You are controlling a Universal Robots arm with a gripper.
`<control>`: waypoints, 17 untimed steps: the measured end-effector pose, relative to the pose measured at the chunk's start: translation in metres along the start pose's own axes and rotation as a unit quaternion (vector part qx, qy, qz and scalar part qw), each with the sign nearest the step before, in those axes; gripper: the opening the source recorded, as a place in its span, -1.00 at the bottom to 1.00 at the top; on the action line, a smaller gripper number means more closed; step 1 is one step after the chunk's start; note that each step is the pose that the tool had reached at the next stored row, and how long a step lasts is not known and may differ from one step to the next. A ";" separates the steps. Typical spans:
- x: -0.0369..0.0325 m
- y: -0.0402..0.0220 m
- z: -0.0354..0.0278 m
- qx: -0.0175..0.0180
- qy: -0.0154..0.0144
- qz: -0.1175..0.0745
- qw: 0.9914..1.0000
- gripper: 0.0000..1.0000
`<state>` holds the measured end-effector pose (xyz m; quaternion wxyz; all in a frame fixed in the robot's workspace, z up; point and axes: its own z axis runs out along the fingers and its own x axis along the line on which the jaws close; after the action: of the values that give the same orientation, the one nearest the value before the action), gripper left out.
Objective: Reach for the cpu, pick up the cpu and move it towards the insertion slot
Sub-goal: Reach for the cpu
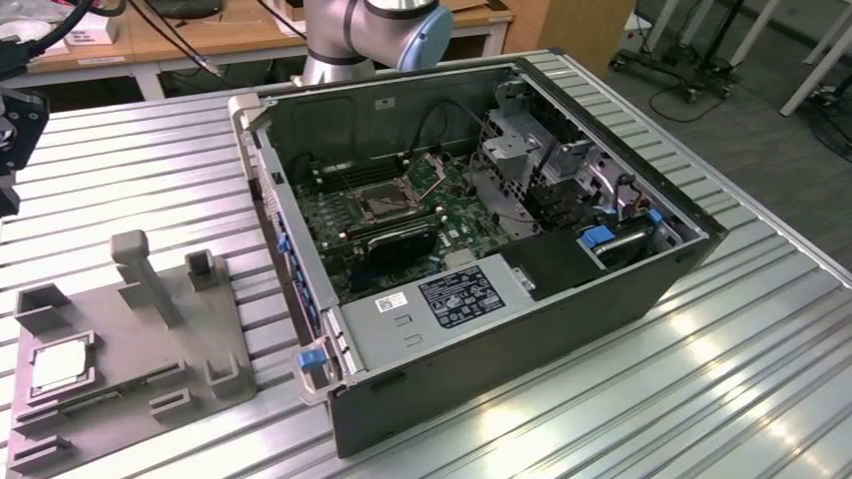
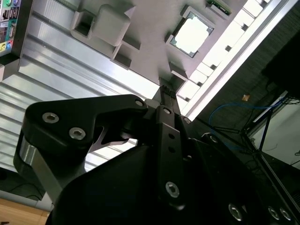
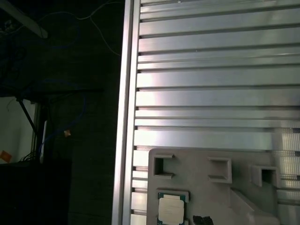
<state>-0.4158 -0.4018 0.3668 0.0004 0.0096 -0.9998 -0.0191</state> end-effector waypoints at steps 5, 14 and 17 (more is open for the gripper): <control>0.0026 0.0001 0.0001 0.000 0.000 0.000 1.000 -0.79; 0.0112 -0.0012 0.0005 0.000 0.000 0.000 1.000 -0.79; 0.0123 -0.0013 0.0006 0.000 -0.001 0.000 1.000 -0.79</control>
<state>-0.4281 -0.4033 0.3662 -0.0001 0.0099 -0.9998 -0.0191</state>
